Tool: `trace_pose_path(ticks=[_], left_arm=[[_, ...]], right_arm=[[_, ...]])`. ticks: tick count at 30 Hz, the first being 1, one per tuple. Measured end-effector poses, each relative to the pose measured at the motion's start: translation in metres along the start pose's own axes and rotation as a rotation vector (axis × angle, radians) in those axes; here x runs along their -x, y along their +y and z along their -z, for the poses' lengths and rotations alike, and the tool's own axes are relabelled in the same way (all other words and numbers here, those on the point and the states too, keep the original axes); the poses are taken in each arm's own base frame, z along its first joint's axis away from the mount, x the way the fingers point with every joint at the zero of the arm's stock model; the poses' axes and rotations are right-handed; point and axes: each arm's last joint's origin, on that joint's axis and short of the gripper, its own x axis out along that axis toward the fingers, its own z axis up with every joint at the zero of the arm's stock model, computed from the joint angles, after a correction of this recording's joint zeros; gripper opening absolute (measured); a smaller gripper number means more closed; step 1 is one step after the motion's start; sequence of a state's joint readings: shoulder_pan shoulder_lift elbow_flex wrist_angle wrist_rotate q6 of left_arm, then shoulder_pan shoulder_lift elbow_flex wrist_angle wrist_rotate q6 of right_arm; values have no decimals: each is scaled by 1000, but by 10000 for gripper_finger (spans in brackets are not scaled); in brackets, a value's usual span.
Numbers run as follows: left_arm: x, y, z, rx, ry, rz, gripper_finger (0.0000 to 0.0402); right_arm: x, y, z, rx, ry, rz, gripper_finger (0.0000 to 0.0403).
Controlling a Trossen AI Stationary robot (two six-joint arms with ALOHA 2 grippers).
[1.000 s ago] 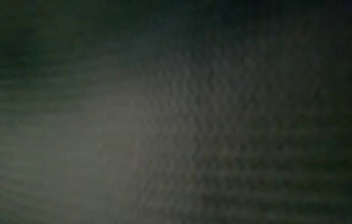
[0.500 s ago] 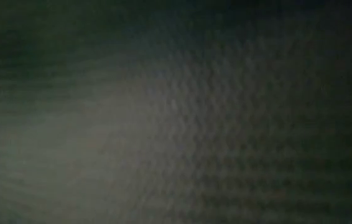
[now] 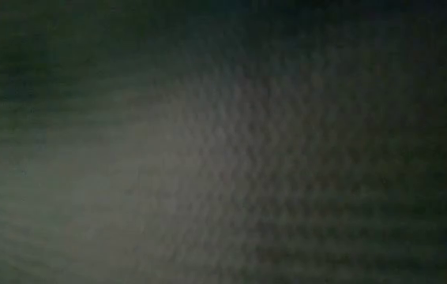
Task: Sort microfiber towel by color & place in baskets
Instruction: Put the blue towel into the bottom transparent bin
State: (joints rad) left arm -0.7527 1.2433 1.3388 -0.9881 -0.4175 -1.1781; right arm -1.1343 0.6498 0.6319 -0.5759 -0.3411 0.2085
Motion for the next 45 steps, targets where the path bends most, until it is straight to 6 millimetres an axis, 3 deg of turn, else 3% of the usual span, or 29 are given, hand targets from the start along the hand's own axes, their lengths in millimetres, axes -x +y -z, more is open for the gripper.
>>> trace_pose_path(ticks=[9,13,18,23,28,32,45], left_arm=[[15,-62,34,-83,97,104,0],[22,-80,45,-139,152,21,0],[23,-81,65,-132,204,-277,0],[8,-97,87,-118,202,-211,0],[-9,-98,102,-114,284,-306,0],[-14,-94,108,-117,356,-368,0],[-19,-87,109,-124,309,-421,0]], right_arm=[[0,-1,6,-54,64,16,68],[0,-1,7,-117,64,18,68],[0,-1,7,-165,69,21,68],[1,-2,9,-172,86,26,68],[1,-2,9,-173,89,27,68],[1,-2,9,-173,90,27,68],[1,-2,9,-166,90,27,68]])
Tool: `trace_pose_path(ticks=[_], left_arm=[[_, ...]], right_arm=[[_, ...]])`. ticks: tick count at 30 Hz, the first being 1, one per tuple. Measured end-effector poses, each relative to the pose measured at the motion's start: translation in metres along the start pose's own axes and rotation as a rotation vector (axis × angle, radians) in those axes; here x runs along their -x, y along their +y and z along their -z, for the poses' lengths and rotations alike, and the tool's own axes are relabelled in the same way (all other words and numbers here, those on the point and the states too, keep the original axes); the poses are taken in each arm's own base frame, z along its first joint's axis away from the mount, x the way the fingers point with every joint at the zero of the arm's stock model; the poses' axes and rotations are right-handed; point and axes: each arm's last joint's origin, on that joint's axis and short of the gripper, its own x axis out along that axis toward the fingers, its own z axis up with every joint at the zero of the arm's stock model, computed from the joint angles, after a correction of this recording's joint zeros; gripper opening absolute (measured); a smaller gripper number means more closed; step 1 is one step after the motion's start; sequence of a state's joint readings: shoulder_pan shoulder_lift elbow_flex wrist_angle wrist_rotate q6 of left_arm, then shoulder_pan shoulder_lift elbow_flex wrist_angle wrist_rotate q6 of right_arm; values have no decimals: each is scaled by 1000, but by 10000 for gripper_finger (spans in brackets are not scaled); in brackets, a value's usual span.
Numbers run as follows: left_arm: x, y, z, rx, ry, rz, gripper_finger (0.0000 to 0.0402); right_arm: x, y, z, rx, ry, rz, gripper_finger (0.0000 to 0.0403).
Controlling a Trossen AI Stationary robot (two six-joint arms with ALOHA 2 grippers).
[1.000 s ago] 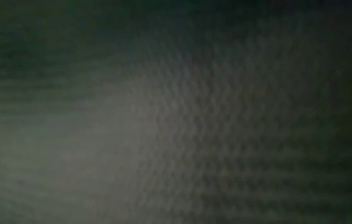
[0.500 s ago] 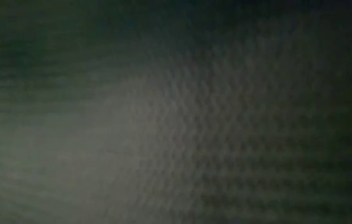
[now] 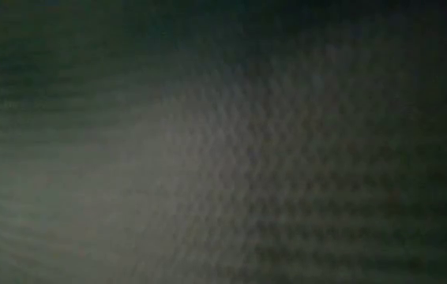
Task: Sort microfiber towel by color & place in baskets
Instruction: Put the blue towel into the bottom transparent bin, then put the white towel into the top transparent bin
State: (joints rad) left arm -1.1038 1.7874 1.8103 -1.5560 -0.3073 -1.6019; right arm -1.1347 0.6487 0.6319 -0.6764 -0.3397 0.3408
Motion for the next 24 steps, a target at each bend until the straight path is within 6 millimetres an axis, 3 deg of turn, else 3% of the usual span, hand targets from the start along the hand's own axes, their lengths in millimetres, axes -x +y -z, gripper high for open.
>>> trace_pose_path(ticks=[8,24], left_arm=[[0,0,-1,20,-19,0,7],[0,0,-1,-43,-24,1,100]], right_arm=[[0,0,0,0,0,0,68],[0,0,0,0,0,0,68]])
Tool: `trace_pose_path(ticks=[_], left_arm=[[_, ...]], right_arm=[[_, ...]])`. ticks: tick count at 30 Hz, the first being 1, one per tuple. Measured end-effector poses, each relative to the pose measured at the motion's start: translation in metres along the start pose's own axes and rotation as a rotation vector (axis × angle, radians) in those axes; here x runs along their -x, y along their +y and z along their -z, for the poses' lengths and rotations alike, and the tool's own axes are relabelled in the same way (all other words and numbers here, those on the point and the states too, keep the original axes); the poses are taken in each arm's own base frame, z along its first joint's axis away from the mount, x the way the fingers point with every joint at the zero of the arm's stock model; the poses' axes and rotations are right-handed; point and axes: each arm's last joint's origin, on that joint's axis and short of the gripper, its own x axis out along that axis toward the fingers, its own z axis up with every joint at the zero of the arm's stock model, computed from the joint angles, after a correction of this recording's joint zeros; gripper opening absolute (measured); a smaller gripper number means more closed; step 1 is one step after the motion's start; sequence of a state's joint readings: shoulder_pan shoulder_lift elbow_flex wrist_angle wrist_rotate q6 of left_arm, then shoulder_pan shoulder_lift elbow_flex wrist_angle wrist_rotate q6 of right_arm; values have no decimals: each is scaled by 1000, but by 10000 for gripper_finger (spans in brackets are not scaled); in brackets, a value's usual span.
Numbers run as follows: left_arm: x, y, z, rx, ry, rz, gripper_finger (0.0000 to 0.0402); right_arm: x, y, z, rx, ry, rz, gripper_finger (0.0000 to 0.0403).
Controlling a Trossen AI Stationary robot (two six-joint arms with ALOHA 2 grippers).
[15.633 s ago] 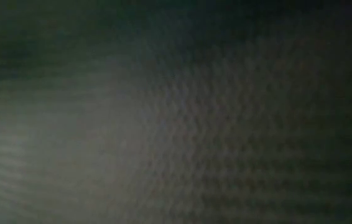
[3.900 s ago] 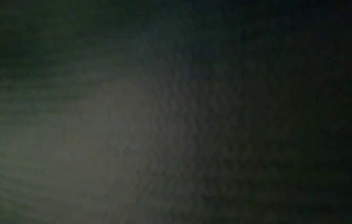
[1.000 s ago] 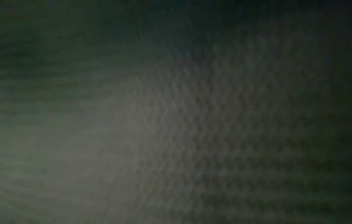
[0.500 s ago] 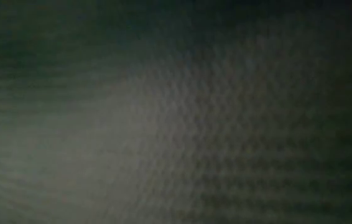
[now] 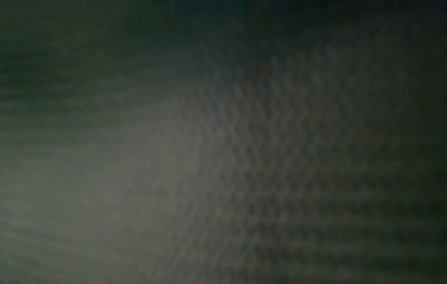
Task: Sort microfiber towel by color & place in baskets
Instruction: Put the white towel into the top transparent bin
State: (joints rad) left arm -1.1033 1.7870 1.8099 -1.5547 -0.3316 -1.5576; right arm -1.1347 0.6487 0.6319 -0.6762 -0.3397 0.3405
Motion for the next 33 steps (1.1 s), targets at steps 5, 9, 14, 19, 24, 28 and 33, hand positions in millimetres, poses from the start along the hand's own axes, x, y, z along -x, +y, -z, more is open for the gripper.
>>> trace_pose_path(ticks=[5,9,14,19,24,28,33], left_arm=[[-2,2,-8,-80,-44,-26,109],[-6,3,-20,-124,-69,-42,109],[-10,6,-37,-202,-92,-70,109],[-12,13,-58,-306,-137,-105,109],[-4,32,-85,-320,-209,-131,109],[-2,56,-103,-272,-223,-157,109],[-14,100,-121,-166,-195,-240,109]], right_arm=[[0,0,0,0,0,0,68],[0,0,0,0,0,0,68],[0,0,0,4,0,0,68],[0,0,0,13,0,0,68],[0,0,0,14,1,0,68],[0,-1,1,41,15,5,68],[0,-1,3,58,35,11,68]])
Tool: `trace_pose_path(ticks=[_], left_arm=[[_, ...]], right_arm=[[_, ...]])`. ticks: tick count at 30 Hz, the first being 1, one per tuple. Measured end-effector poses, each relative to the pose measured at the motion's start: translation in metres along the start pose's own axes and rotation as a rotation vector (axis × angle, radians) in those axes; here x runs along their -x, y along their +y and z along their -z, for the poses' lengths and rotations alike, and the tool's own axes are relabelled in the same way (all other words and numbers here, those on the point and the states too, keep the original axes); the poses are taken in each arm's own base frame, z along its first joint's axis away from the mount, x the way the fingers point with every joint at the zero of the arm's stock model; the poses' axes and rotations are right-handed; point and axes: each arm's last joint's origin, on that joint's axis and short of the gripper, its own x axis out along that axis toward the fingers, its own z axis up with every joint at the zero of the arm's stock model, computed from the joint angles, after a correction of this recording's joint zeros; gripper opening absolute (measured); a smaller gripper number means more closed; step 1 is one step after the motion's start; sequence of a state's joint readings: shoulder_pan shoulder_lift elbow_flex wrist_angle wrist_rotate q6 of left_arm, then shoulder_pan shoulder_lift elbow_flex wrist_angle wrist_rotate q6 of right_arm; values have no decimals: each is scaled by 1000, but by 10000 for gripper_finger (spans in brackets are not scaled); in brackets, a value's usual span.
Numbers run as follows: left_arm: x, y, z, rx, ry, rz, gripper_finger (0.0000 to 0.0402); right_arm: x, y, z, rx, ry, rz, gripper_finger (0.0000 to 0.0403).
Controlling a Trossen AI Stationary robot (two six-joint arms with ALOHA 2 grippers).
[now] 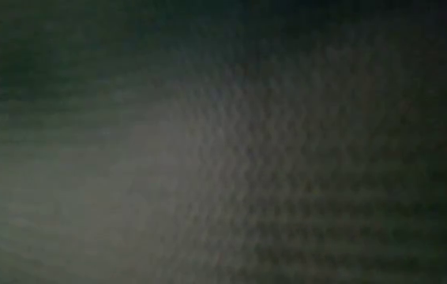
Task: Sort microfiber towel by color & place in baskets
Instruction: Put the white towel into the top transparent bin
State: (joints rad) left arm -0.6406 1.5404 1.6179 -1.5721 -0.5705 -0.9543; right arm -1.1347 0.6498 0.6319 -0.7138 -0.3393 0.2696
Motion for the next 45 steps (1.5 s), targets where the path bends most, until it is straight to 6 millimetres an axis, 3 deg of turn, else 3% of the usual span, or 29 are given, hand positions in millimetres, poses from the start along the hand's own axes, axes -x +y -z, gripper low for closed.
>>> trace_pose_path(ticks=[7,13,30,39,45], left_arm=[[-35,59,0,119,79,-127,109],[-65,93,6,225,113,-185,109],[-139,134,22,138,208,-233,109],[-158,159,20,137,227,-202,109],[-170,177,19,151,238,-83,109]], right_arm=[[0,0,2,3,17,4,68],[0,0,2,6,16,4,68],[0,0,2,-25,18,5,68],[0,-1,4,-33,41,11,68],[0,-1,4,-32,41,11,68]])
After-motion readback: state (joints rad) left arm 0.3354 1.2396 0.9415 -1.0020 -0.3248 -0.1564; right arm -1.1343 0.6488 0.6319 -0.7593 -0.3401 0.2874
